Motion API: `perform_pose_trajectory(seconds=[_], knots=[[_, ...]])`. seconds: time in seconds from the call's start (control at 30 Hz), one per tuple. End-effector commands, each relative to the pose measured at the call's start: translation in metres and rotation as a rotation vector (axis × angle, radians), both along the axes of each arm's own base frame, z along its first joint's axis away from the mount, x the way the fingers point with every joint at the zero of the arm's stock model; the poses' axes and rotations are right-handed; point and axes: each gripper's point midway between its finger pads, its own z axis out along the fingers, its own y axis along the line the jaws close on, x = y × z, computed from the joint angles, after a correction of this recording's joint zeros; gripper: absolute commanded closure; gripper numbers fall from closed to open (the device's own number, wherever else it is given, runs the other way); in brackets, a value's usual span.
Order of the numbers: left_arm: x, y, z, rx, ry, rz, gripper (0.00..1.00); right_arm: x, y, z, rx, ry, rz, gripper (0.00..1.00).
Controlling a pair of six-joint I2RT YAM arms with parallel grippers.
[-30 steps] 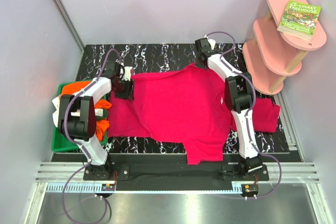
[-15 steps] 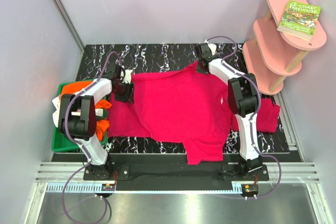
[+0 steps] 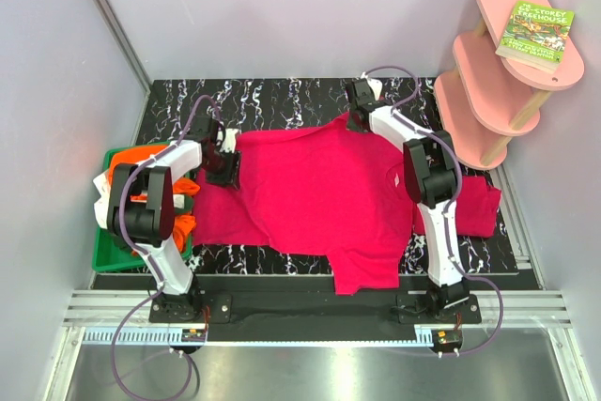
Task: Fold and stack the t-shirts
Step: Flatten out the tshirt
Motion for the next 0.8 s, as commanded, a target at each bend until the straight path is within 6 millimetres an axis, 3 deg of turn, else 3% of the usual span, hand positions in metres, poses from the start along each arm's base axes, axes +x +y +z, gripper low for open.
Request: perform_pose_trajectory(seconds=[0.0,0.2,0.6,0.77], knots=[[0.008,0.000,0.005,0.012,-0.020,-0.009,0.51,0.018,-0.005,-0.009,-0.002,0.012,-0.028,1.00],[0.003,0.001,0.000,0.016,-0.004,-0.014,0.51,0.039,-0.021,-0.009,-0.025,0.011,-0.066,1.00],[-0.001,0.001,-0.006,0.020,0.021,-0.014,0.51,0.077,-0.032,-0.001,0.006,-0.032,-0.102,0.96],[-0.003,0.003,-0.007,0.028,0.028,-0.018,0.51,0.101,-0.024,0.005,0.089,-0.087,-0.090,0.92]])
